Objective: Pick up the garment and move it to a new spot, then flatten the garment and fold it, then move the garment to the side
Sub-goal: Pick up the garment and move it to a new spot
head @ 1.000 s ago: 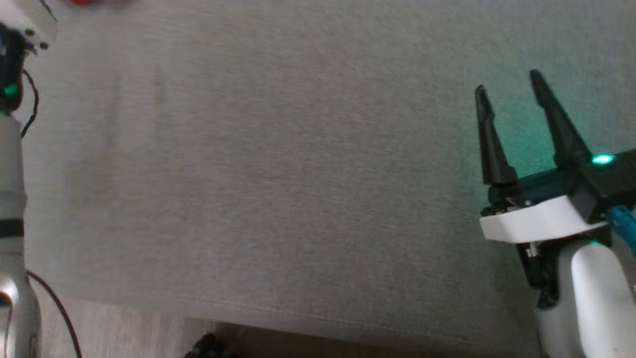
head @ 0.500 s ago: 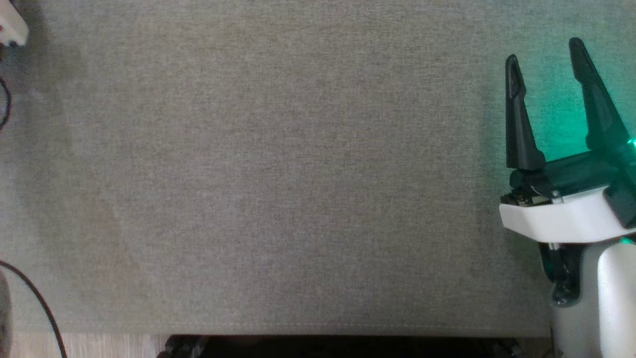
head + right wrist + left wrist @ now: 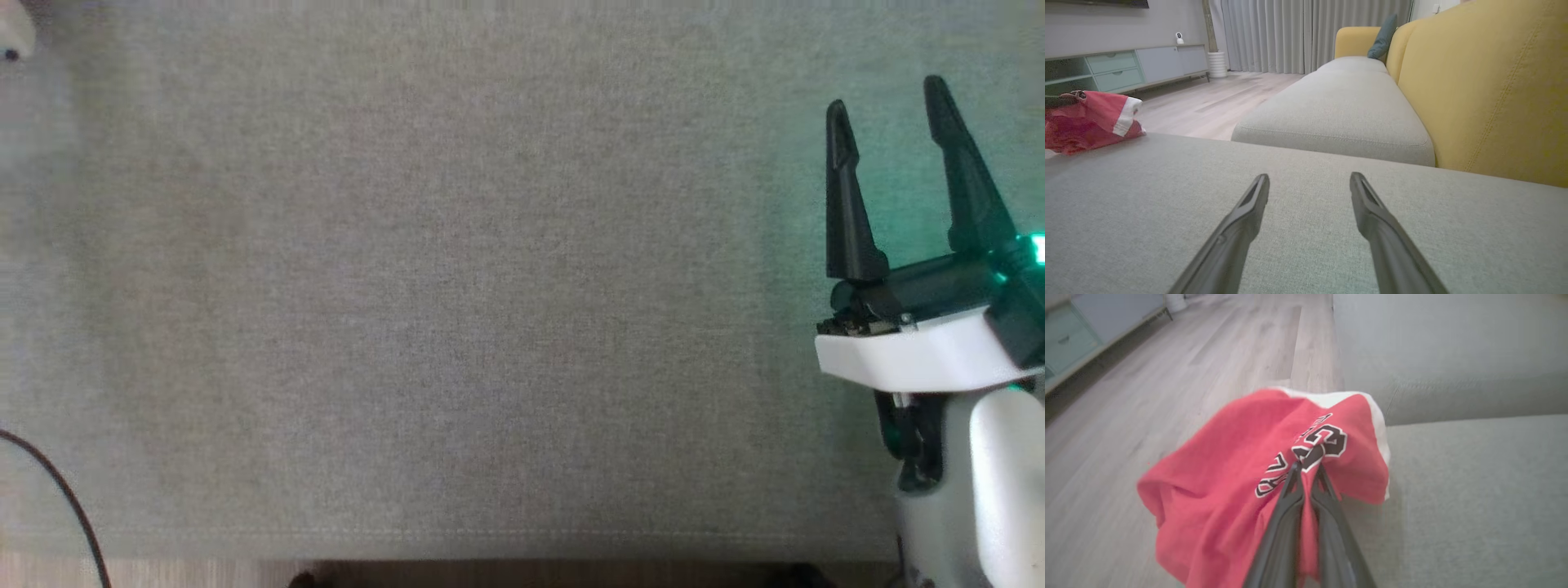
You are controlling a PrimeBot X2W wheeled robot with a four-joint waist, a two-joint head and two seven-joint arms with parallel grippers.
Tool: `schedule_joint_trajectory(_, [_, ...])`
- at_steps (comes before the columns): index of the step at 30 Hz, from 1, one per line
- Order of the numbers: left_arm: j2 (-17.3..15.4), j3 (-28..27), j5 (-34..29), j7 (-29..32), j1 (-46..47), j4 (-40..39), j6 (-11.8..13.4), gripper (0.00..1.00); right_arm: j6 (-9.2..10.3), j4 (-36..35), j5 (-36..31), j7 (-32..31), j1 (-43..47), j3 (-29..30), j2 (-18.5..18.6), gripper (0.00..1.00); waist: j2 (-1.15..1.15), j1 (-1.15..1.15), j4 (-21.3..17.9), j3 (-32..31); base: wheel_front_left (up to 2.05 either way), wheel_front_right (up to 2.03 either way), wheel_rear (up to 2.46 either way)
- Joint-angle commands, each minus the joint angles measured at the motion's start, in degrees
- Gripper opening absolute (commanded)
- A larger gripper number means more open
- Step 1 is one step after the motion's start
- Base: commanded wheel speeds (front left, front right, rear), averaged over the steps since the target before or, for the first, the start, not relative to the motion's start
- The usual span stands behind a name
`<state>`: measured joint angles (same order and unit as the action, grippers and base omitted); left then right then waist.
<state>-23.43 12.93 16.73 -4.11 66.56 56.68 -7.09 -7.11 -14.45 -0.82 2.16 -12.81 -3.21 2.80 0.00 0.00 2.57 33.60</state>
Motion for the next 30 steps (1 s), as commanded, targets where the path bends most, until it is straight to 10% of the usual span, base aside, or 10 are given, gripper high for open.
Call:
schedule_joint_trajectory(1, [-3.88, -0.24, -0.28, -1.11, 2.59, -2.44, -0.09, 0.00, -0.37, -1.16, 0.74, 0.80, -0.45, -0.93, 0.08, 1.00, 0.00, 0.00, -0.17, -3.49, 0.00, 0.00, 0.00])
schedule_joint_trajectory(18, [-2.90, 27.34, 11.63, 0.26, 0.94, -27.97, -0.39, 0.00, -0.37, 10.66, 8.32, 7.25, 3.75, 4.69, 0.08, 1.00, 0.00, 0.00, -6.43, -23.71, 0.00, 0.00, 0.00])
schedule_joint_trajectory(30, [-3.40, 33.20, 24.18, 0.48, -14.01, -45.37, 0.32, 0.00, -0.37, 12.89, 10.19, 9.29, 6.39, 9.46, 0.08, 1.00, 0.00, 0.00, -10.38, -24.65, 0.00, 0.00, 0.00])
